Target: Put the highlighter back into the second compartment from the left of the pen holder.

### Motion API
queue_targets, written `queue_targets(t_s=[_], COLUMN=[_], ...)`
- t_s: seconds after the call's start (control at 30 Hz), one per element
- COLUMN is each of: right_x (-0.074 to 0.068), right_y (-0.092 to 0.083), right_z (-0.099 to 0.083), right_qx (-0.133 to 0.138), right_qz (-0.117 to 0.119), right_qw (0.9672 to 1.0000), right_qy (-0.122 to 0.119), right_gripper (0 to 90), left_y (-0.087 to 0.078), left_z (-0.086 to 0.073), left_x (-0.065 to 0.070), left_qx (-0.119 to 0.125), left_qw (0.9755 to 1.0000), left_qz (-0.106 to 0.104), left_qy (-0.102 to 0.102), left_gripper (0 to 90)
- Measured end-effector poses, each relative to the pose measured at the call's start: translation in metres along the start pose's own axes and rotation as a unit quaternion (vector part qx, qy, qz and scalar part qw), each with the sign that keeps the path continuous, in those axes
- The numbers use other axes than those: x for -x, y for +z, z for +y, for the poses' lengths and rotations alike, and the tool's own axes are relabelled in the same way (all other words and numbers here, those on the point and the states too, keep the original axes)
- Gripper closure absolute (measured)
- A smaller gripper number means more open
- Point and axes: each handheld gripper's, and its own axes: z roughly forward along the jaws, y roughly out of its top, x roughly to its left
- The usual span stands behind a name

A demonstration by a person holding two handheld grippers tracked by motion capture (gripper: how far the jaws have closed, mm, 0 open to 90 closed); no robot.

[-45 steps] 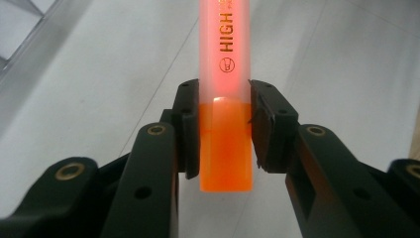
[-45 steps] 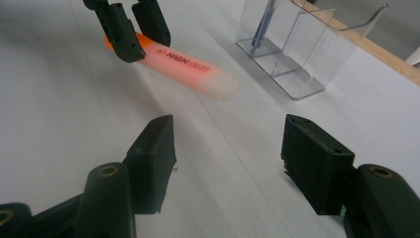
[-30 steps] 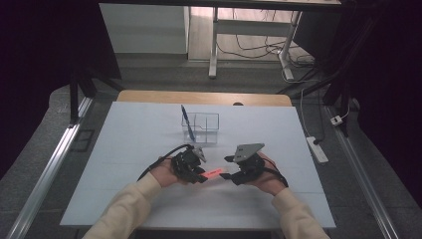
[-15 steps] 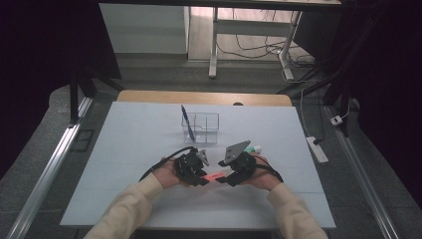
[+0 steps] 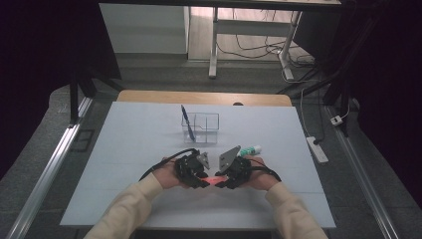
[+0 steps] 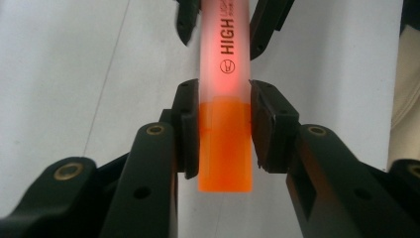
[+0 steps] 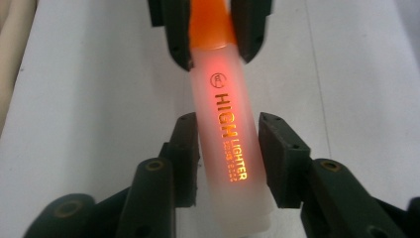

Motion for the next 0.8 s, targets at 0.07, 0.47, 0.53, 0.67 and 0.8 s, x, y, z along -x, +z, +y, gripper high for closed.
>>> queue_targets(t_s=[0.07, 0.47, 0.53, 0.67, 0.8], right_x=[-0.001, 0.004, 0.005, 0.005, 0.005], right_y=[0.001, -0.010, -0.012, -0.016, -0.019], right_z=[0.000, -0.010, -0.011, -0.013, -0.016], right_qx=[0.004, 0.046, 0.051, 0.061, 0.079], right_qz=[0.003, -0.024, -0.029, -0.041, -0.055], right_qw=[1.0000, 0.9983, 0.9978, 0.9965, 0.9937], right_qy=[0.000, 0.027, 0.031, 0.038, 0.057], right_gripper=[65.2, 66.0, 66.0, 66.0, 66.0], left_y=[-0.003, -0.024, -0.028, -0.032, -0.035], left_z=[-0.001, -0.016, -0.019, -0.027, -0.035], left_x=[-0.001, -0.014, -0.016, -0.017, -0.019], left_qx=[0.007, 0.089, 0.103, 0.129, 0.145], left_qw=[1.0000, 0.9918, 0.9890, 0.9824, 0.9773], left_qz=[0.004, 0.052, 0.060, 0.076, 0.084], left_qy=[-0.004, -0.076, -0.087, -0.112, -0.130], left_gripper=[63.6, 36.3, 35.1, 32.4, 30.5])
